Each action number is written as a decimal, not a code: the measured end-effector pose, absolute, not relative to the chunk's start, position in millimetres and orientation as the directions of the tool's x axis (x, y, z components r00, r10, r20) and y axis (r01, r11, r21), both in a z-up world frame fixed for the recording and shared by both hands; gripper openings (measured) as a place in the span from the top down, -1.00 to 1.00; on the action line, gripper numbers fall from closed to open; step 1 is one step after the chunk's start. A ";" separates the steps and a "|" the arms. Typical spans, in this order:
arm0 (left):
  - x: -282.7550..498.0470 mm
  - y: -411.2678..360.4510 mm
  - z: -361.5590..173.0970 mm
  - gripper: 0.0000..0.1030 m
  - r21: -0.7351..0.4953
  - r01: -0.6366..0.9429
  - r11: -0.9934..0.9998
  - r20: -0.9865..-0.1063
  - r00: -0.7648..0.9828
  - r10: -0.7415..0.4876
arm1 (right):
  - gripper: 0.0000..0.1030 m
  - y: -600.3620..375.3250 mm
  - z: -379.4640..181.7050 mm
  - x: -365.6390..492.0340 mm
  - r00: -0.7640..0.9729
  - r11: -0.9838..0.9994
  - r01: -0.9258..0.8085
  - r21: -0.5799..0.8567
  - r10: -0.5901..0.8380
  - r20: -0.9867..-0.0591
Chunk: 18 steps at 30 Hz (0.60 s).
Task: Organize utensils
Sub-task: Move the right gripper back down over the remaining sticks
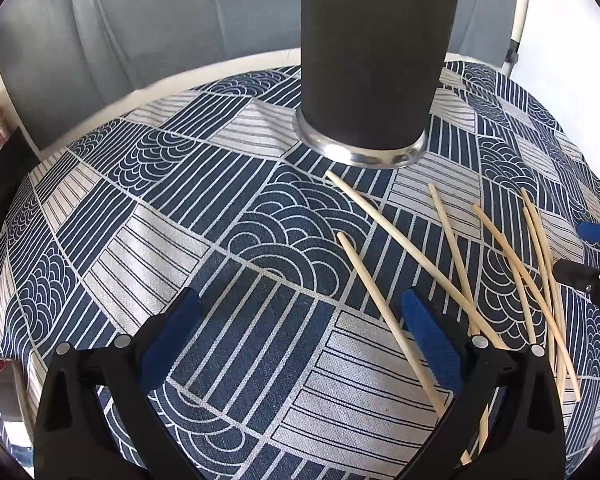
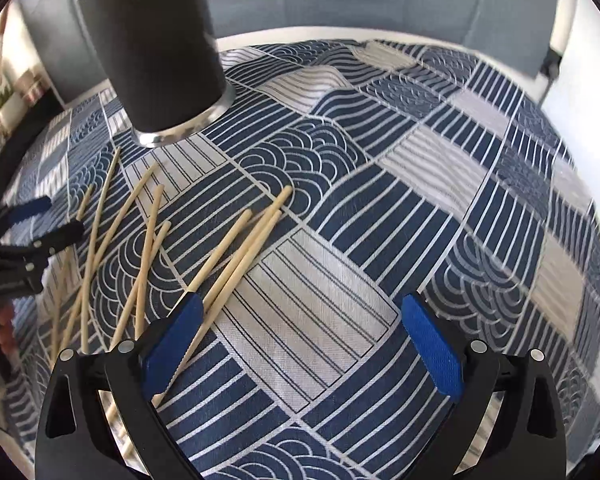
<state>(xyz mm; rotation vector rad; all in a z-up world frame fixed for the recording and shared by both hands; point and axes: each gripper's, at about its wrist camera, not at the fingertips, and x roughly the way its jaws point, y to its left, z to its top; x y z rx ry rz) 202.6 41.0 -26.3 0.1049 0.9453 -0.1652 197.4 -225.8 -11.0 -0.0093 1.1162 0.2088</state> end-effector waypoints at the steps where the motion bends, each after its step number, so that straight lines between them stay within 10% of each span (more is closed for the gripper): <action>1: 202.5 41.1 -26.3 -0.92 0.016 0.188 0.982 -0.813 0.575 -0.097 | -0.85 -225.2 -11.0 196.2 0.424 0.982 -0.166 0.095 0.158 -0.892; 18: 201.5 41.5 -26.5 -0.92 0.009 0.190 0.982 -0.812 0.574 -0.104 | -0.85 -220.5 -9.3 199.0 0.273 0.991 -0.118 0.060 0.090 -0.958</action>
